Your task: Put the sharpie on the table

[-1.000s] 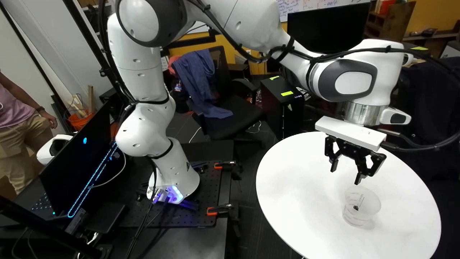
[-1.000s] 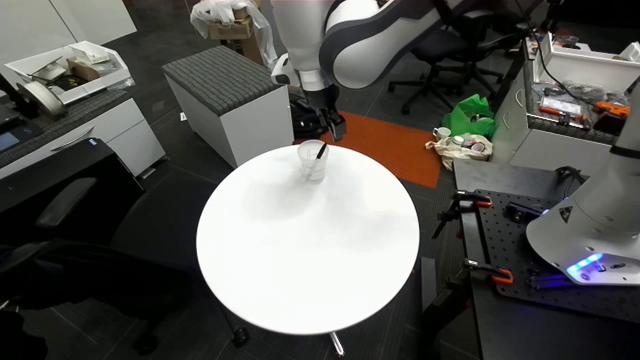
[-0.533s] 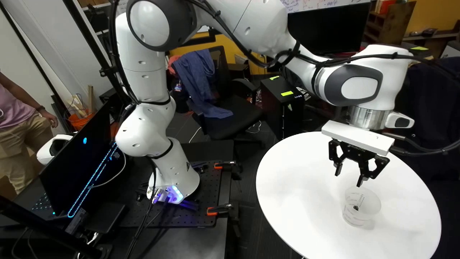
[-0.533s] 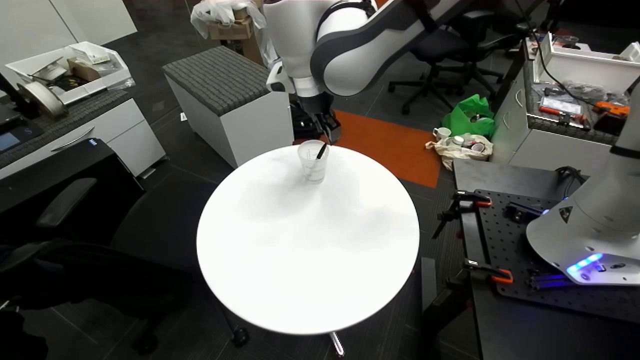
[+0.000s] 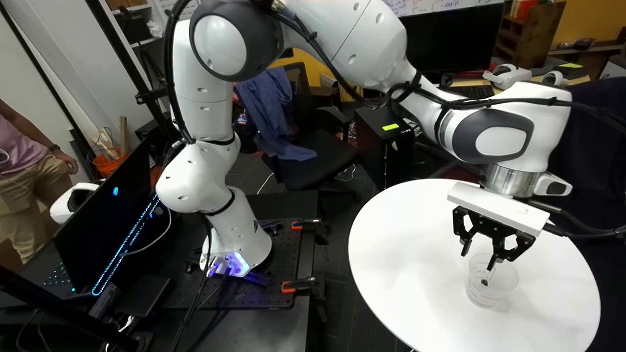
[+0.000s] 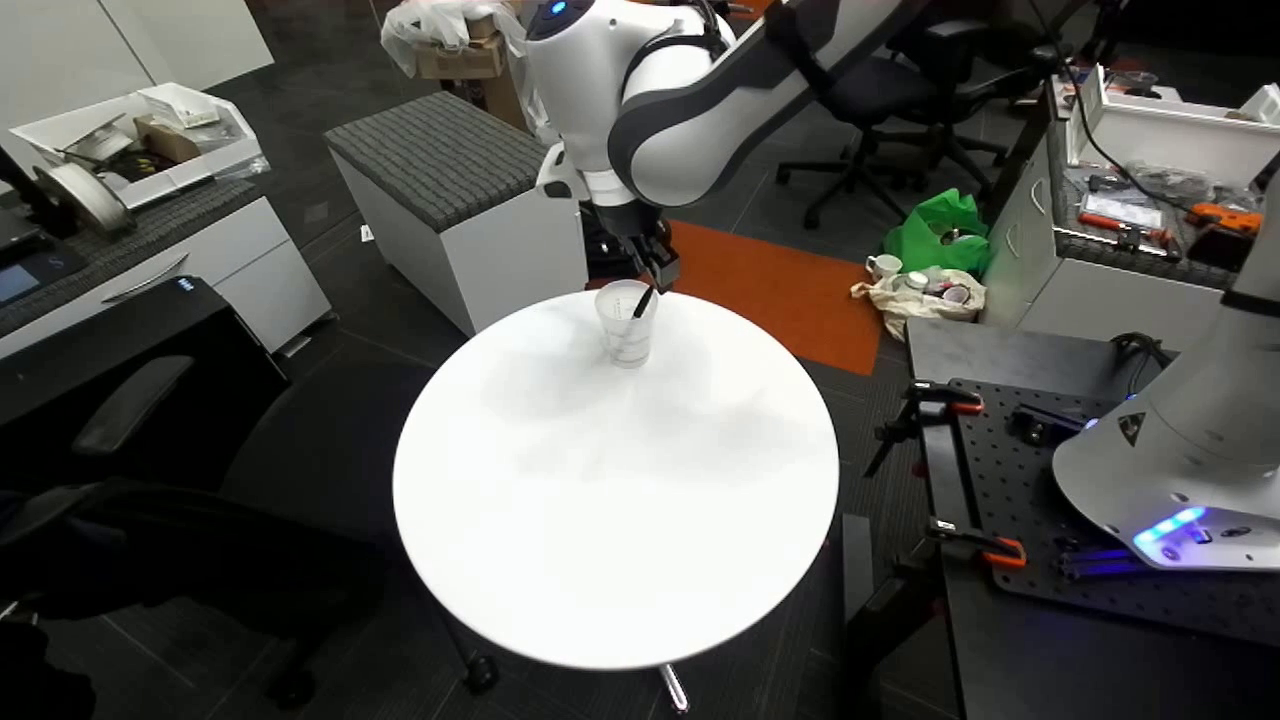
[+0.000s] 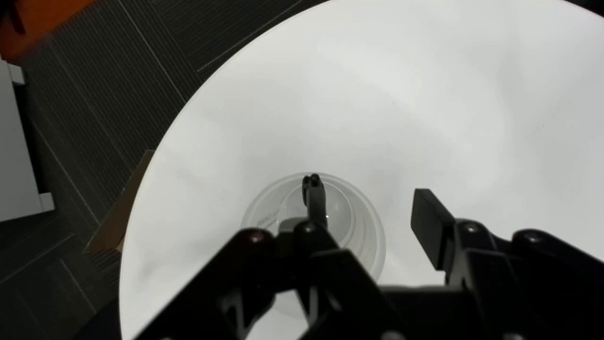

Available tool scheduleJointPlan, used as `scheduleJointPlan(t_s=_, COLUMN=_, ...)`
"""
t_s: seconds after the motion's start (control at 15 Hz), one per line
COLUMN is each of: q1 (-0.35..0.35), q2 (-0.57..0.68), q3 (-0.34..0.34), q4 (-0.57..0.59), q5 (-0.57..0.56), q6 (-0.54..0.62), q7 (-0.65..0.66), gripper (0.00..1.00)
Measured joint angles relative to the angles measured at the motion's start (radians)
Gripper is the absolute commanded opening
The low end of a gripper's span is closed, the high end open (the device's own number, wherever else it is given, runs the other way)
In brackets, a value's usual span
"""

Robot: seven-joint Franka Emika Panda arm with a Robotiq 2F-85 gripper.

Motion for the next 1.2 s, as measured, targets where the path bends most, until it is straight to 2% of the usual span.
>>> scheduleJointPlan(t_s=1.0, q1=-0.014, q2=0.098, q3=0.0, q4=0.111, q5=0.0, q6=-0.008, q7=-0.042, gripper=0.46)
scheduleJointPlan(t_s=1.13, q1=-0.015, q2=0.11, q3=0.0, q4=0.128, q5=0.0, q6=-0.01, q7=-0.053, gripper=0.5)
scheduleJointPlan(t_s=1.2, q1=-0.015, q2=0.116, q3=0.0, q4=0.136, q5=0.0, q6=-0.012, q7=-0.058, gripper=0.49)
